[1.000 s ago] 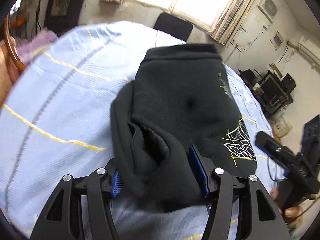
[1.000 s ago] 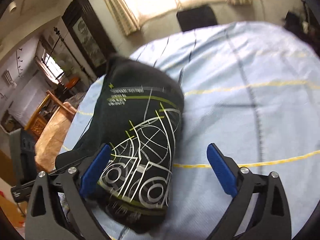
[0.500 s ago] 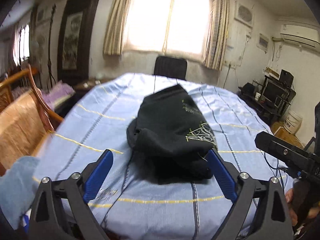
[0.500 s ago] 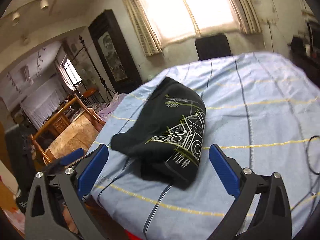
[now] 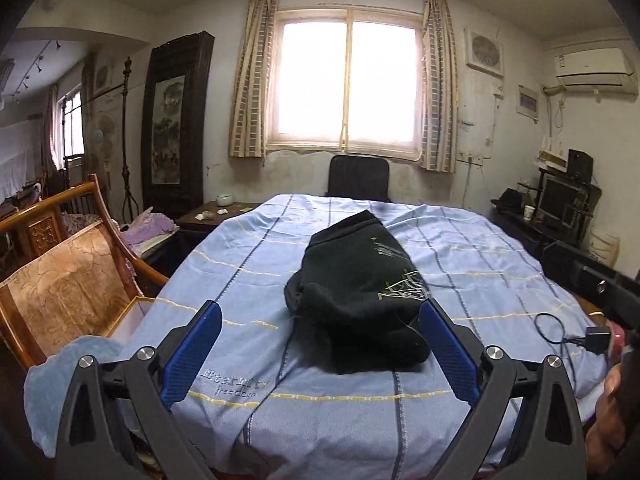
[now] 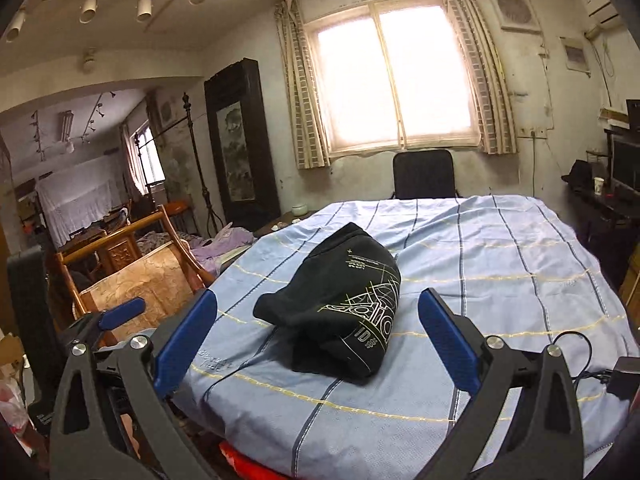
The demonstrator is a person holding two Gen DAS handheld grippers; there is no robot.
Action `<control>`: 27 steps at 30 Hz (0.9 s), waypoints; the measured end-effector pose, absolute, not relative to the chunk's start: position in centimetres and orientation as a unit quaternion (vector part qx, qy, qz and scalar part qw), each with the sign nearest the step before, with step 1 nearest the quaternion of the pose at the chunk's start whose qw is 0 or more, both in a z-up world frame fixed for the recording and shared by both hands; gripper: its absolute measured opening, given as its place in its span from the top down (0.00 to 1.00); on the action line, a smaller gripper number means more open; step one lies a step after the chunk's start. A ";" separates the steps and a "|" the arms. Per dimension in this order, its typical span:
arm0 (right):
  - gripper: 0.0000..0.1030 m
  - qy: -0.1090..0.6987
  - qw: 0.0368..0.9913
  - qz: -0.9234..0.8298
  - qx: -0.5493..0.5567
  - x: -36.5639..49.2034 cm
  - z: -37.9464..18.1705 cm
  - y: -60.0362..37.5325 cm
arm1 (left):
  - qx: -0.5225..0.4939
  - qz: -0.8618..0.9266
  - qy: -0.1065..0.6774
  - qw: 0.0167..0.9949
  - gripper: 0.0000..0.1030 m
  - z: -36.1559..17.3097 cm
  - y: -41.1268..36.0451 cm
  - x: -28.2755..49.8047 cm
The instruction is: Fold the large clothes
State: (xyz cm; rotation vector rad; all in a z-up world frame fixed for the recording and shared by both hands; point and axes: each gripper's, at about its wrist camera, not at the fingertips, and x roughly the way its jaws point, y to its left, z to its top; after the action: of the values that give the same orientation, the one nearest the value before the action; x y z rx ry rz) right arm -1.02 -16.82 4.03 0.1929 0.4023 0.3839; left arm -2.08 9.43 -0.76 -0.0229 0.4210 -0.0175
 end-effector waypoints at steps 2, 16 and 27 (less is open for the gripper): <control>0.05 0.216 0.952 0.191 0.104 0.0 3.2 -16.9 | -0.008 0.000 0.218 0.976 0.04 -1.3 9.5 -1.3; 0.05 0.279 0.933 0.192 0.118 5.2 -1.1 -16.2 | -0.013 0.003 0.267 0.964 0.04 -4.1 9.8 2.3; 0.05 0.292 0.931 0.183 0.116 6.5 -2.6 -16.1 | -0.012 0.012 0.276 0.961 0.04 -4.8 9.8 3.0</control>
State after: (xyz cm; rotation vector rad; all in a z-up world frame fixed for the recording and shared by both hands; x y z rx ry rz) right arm 6.54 -16.08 -2.59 0.2369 0.5981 0.3752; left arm 2.98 9.81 -4.77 -0.0234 0.5597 0.0243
